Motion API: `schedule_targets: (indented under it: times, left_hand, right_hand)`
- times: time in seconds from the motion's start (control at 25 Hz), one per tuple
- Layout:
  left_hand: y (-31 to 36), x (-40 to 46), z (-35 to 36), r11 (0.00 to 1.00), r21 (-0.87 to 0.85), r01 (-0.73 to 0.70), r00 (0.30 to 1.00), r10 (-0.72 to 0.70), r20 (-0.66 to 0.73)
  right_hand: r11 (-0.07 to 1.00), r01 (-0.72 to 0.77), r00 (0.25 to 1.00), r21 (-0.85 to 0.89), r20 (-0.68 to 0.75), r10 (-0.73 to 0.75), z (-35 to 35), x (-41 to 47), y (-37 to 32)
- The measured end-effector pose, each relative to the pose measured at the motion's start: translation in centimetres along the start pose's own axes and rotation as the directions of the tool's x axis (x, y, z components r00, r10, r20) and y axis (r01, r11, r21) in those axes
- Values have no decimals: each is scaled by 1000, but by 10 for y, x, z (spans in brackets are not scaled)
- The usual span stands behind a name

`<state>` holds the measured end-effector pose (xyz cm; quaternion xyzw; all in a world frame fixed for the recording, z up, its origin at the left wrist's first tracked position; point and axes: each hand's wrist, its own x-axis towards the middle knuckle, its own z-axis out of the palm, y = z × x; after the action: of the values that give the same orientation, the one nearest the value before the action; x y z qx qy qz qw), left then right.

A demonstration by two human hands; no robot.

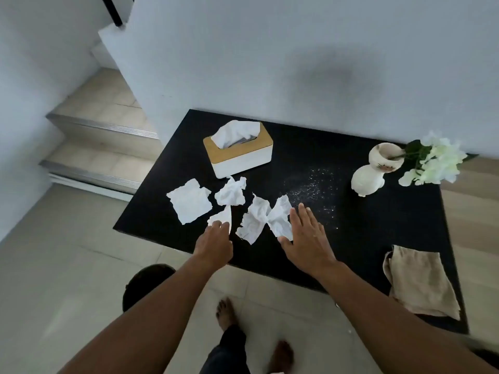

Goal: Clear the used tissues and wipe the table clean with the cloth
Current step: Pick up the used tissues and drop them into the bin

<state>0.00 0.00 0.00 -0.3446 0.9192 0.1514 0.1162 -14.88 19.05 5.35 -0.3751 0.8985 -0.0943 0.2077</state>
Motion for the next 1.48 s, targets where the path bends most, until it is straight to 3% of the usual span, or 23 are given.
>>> schedule_targets:
  times: [0.16,0.28,0.44,0.6,0.72,0.8,0.88,1.0,1.12,1.28,1.48]
  left_hand:
    - [-18,13,18,998,29,54,993,-57,104]
    - [-30,22,11,990,-119,80,992,-68,104]
    - [-56,27,-30,927,-374,6,980,-79,-181]
    - [-100,65,-74,923,-385,-13,935,-125,-331]
    - [-122,105,-78,935,-347,74,955,-167,-245]
    - [-131,121,-64,948,-280,151,973,-193,-129]
    - [-137,126,-44,964,-204,172,982,-183,-40]
    - [-143,124,-24,976,-168,142,989,-148,-23]
    - [-144,113,-26,946,-269,181,979,-200,-44]
    - [-149,73,-46,906,-370,205,949,-276,-149]
    - [-165,21,-47,801,-520,298,870,-452,-198]
  right_hand:
    - [999,-45,999,18,-28,46,6,21,-11]
    - [996,-84,996,36,-33,85,21,46,-24]
    - [976,-175,984,132,40,171,47,78,-44]
    - [962,-253,964,100,108,243,72,97,-56]
    - [940,-320,947,120,86,311,70,106,-56]
    - [911,-335,942,241,62,330,57,110,-60]
    - [889,-281,950,360,-25,311,40,115,-74]
    - [890,-151,973,430,-93,210,22,132,-104]
    - [908,-89,993,410,-33,112,24,164,-130]
    - [946,-176,977,272,163,135,49,201,-136]
    - [995,-78,988,63,136,69,66,196,-133]
